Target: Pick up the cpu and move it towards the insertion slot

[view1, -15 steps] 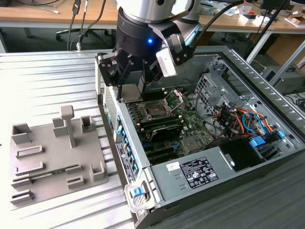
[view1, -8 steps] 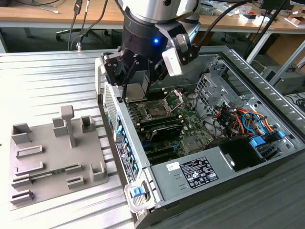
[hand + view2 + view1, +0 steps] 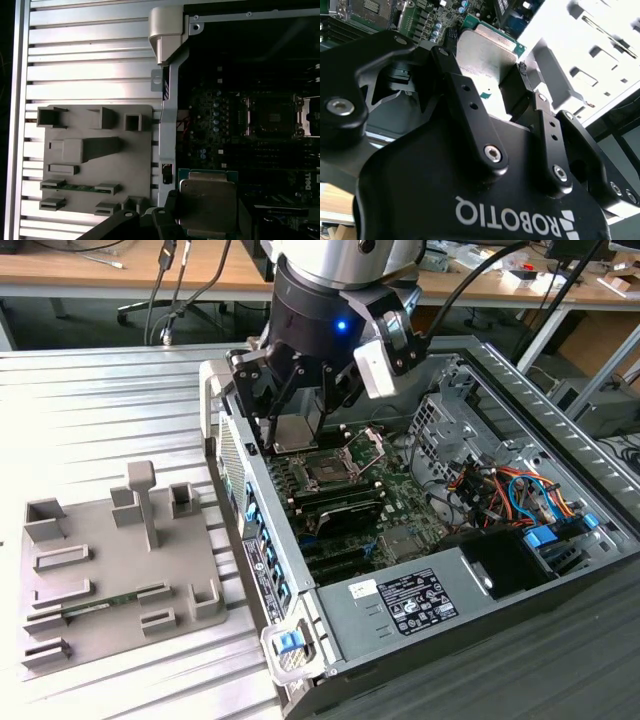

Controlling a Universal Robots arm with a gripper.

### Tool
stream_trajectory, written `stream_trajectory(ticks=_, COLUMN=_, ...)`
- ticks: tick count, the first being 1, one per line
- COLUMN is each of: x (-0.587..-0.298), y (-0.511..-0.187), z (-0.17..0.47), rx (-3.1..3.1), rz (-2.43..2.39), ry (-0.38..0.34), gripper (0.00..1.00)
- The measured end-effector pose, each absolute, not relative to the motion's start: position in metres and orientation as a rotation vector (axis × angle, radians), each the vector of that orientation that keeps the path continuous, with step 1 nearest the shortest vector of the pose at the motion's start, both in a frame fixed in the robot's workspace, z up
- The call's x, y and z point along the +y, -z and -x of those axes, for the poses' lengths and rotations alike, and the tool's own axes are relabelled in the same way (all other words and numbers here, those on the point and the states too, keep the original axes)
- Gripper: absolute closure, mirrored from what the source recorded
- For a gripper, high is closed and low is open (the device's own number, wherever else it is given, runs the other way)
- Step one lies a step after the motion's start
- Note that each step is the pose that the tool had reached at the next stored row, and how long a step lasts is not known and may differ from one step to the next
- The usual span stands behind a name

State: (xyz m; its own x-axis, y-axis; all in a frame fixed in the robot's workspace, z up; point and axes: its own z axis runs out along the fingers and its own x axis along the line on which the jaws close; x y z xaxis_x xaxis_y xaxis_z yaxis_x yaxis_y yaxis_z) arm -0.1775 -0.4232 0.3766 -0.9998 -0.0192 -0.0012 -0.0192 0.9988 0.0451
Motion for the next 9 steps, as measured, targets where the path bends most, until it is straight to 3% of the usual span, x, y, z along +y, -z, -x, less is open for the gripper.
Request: stream_trajectory(ticks=9, x=-0.423, y=-0.377, z=0.166, rx=3.14, rz=0.03, ry=-0.071, gripper=0.45)
